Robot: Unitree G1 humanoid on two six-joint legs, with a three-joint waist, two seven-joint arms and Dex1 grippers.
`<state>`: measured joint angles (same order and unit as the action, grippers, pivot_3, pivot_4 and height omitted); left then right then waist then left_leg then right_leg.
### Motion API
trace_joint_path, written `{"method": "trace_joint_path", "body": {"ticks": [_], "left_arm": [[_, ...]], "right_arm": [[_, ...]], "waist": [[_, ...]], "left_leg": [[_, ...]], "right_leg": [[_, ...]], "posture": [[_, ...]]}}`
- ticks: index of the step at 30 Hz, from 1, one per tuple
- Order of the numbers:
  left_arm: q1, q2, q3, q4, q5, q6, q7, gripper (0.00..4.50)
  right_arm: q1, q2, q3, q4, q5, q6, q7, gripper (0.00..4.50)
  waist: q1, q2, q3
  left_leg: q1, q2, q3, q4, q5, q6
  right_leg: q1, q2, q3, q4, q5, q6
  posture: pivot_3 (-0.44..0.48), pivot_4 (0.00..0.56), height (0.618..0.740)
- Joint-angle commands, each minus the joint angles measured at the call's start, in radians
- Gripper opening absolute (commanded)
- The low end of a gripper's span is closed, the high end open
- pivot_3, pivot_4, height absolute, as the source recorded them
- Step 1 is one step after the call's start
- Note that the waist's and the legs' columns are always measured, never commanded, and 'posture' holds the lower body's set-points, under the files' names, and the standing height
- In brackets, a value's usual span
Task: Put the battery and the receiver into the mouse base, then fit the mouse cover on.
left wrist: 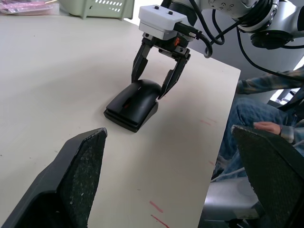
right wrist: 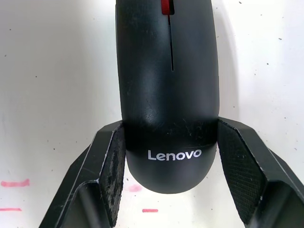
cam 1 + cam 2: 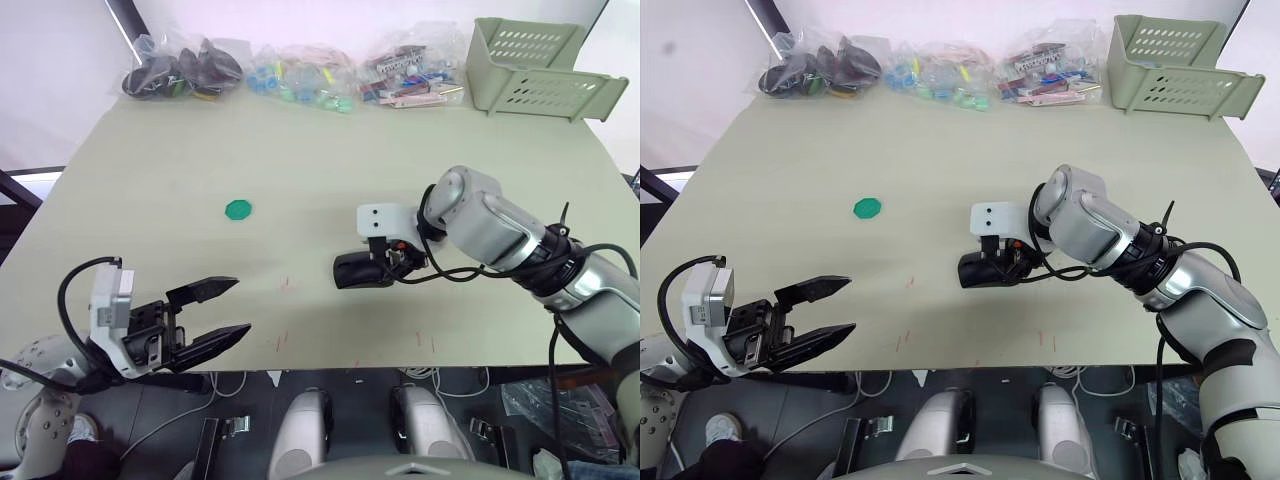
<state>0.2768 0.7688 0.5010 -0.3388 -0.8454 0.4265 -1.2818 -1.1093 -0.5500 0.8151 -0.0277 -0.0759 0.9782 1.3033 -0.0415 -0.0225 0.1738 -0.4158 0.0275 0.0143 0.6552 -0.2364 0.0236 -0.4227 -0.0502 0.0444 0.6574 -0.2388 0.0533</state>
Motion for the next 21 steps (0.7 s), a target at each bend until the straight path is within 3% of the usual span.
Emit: {"method": "trace_joint_path", "body": {"ticks": [1,21], "left_arm": [[0.004,-0.002,0.008,-0.029,0.000,-0.020,0.001,4.50],[0.013,-0.017,0.006,-0.034,0.007,-0.030,0.006,4.50]], "right_arm": [[-0.038,0.009,0.002,-0.015,-0.007,0.002,0.004,2.59],[-0.042,0.017,0.009,-0.001,-0.006,0.000,0.007,2.59]], "waist": [[0.000,0.000,0.000],[0.000,0.000,0.000]], "left_leg": [[0.000,0.000,0.000,0.000,0.000,0.000],[0.000,0.000,-0.001,0.000,0.000,0.000]], "right_leg": [[0.000,0.000,0.000,0.000,0.000,0.000],[0.000,0.000,0.000,0.000,0.000,0.000]], "posture": [[0.000,0.150,0.740],[0.000,0.150,0.740]]}}
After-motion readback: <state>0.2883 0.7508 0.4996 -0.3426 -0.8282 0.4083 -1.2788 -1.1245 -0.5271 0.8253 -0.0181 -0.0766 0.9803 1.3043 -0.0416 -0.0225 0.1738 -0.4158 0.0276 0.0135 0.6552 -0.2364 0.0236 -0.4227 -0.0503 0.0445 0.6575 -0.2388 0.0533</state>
